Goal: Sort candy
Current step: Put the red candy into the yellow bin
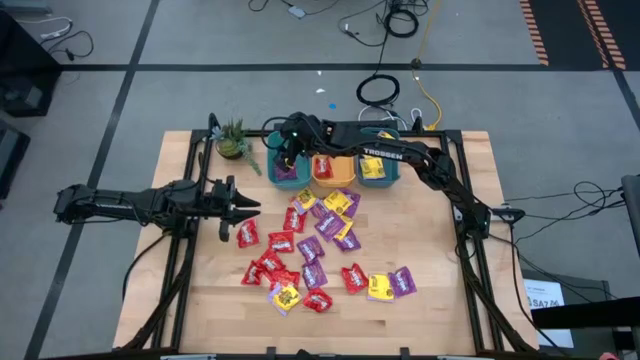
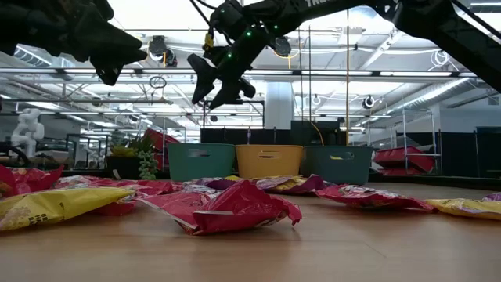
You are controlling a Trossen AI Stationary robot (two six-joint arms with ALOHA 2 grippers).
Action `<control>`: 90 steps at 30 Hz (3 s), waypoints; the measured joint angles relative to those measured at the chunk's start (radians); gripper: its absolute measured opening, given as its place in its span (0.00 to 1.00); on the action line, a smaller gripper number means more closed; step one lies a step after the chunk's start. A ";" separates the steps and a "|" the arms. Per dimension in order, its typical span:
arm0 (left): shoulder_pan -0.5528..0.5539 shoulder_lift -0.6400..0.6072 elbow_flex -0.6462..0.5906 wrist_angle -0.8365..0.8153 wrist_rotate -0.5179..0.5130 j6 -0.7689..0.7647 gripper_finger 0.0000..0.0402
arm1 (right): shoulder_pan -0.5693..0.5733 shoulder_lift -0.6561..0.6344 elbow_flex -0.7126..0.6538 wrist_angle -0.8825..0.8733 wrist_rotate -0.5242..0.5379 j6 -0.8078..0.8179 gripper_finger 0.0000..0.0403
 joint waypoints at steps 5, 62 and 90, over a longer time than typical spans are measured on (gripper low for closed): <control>0.000 0.000 0.000 0.000 0.000 0.000 0.31 | 0.000 -0.001 0.000 -0.001 0.000 0.033 0.64; 0.000 0.066 0.295 -0.402 -0.190 -0.042 0.31 | 0.711 -0.335 -0.249 -1.015 0.386 1.057 0.59; -0.017 0.661 0.624 -1.099 -0.183 -0.994 0.31 | 0.932 -1.028 -1.401 0.092 0.369 1.129 0.53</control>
